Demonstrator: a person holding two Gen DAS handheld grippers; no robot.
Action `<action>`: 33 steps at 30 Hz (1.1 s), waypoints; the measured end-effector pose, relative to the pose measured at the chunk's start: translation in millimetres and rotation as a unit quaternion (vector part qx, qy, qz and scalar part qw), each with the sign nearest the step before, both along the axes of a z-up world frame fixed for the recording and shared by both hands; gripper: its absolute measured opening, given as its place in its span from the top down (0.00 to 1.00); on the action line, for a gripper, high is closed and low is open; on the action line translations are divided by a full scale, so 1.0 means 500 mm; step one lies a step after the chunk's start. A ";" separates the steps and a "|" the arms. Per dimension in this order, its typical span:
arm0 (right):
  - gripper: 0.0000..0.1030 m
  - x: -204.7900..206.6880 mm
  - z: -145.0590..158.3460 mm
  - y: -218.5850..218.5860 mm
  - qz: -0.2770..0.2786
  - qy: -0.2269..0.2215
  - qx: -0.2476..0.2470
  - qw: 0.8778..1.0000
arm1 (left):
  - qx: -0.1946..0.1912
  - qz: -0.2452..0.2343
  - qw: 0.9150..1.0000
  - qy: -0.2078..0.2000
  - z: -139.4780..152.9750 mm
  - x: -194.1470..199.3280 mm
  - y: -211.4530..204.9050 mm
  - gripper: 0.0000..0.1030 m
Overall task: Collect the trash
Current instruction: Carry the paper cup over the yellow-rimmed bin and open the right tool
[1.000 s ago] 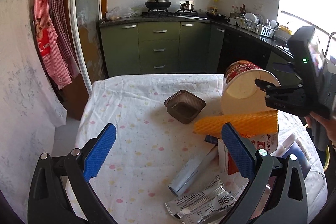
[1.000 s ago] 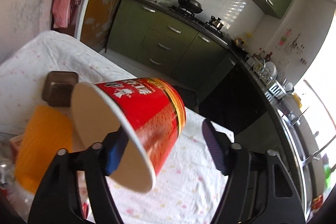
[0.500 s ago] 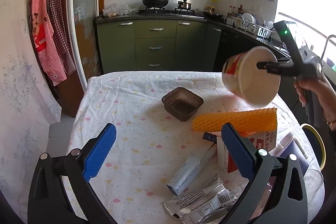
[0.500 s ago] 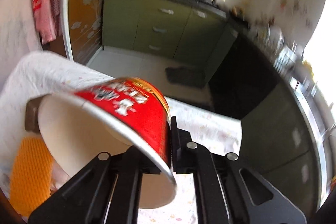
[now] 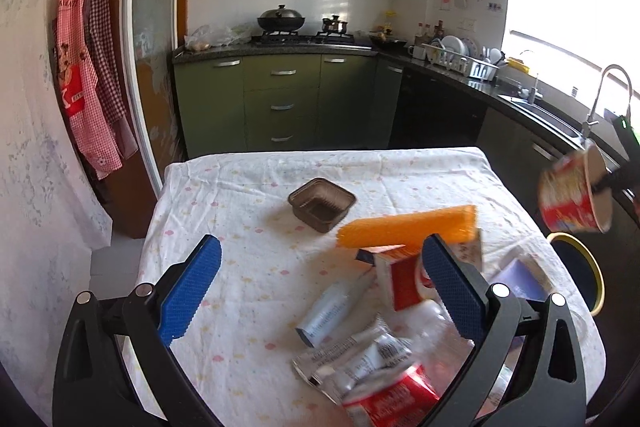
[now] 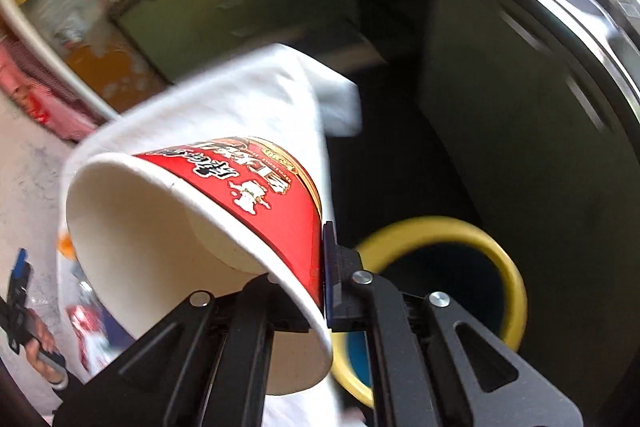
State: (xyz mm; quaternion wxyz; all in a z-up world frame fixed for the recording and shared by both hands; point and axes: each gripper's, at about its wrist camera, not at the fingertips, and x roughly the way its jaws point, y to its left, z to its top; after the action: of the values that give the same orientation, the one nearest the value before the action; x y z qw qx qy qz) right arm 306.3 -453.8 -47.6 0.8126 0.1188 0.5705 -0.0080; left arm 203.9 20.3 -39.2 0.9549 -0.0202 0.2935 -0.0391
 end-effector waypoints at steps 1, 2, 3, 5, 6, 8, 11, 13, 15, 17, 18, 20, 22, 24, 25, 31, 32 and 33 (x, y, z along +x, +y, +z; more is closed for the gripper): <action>0.97 -0.016 -0.017 -0.027 -0.013 0.015 0.002 1.000 | 0.001 -0.004 1.000 -0.002 0.005 -0.010 -0.009 0.04; 0.97 -0.034 -0.042 -0.058 -0.025 0.038 0.005 0.999 | 0.001 -0.008 1.000 -0.003 0.009 -0.017 -0.016 0.04; 0.97 -0.044 -0.057 -0.072 -0.030 0.051 0.008 0.998 | 0.003 -0.013 1.000 -0.005 0.016 -0.026 -0.027 0.04; 0.97 -0.058 -0.103 -0.098 -0.038 0.077 0.014 0.996 | 0.009 -0.021 1.000 -0.008 0.023 -0.041 -0.047 0.04; 0.97 -0.058 -0.118 -0.103 -0.040 0.084 0.015 0.996 | 0.014 -0.026 1.000 -0.008 0.028 -0.049 -0.061 0.04; 0.97 -0.066 -0.165 -0.114 -0.040 0.097 0.013 0.994 | 0.020 -0.036 0.999 -0.007 0.033 -0.062 -0.083 0.04; 0.97 -0.047 -0.208 -0.115 -0.036 0.111 0.009 0.993 | 0.027 -0.047 0.999 -0.004 0.045 -0.081 -0.109 0.04; 0.96 -0.033 -0.230 -0.113 -0.034 0.118 0.002 0.992 | 0.033 -0.050 0.998 -0.005 0.051 -0.089 -0.122 0.04; 0.90 -0.026 -0.254 -0.115 -0.036 0.124 -0.008 0.992 | 0.040 -0.052 0.998 -0.005 0.056 -0.098 -0.134 0.04; 0.79 -0.019 -0.269 -0.116 -0.037 0.119 -0.014 0.992 | 0.044 -0.054 0.998 -0.004 0.059 -0.103 -0.144 0.04; 0.74 -0.018 -0.268 -0.117 -0.038 0.116 -0.016 0.992 | 0.045 -0.055 0.997 -0.002 0.060 -0.103 -0.143 0.04; 0.73 -0.017 -0.265 -0.123 -0.037 0.103 -0.012 0.994 | 0.048 -0.058 0.997 0.002 0.061 -0.105 -0.147 0.04; 0.73 -0.021 -0.246 -0.121 -0.036 0.093 -0.008 0.995 | 0.051 -0.059 0.997 0.006 0.061 -0.107 -0.150 0.04; 0.72 -0.033 -0.235 -0.121 -0.034 0.083 -0.002 0.996 | 0.054 -0.058 0.997 0.013 0.060 -0.109 -0.151 0.04; 0.71 -0.041 -0.231 -0.121 -0.034 0.081 0.002 0.996 | 0.054 -0.057 0.997 0.017 0.058 -0.106 -0.151 0.04; 0.67 -0.074 -0.218 -0.112 -0.022 0.067 0.018 0.997 | 0.071 -0.047 0.995 0.053 0.041 -0.107 -0.141 0.04; 0.67 -0.073 -0.220 -0.109 -0.020 0.065 0.022 0.997 | 0.074 -0.045 0.995 0.058 0.035 -0.107 -0.138 0.04; 0.66 -0.076 -0.220 -0.106 -0.016 0.064 0.024 0.998 | 0.076 -0.044 0.994 0.069 0.029 -0.106 -0.136 0.04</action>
State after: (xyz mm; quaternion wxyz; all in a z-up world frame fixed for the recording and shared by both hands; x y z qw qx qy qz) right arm 268.3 -506.8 -157.6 0.7710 0.1472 0.6194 -0.0151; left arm 150.9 -47.8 -24.7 0.9285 0.0623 0.3616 -0.0568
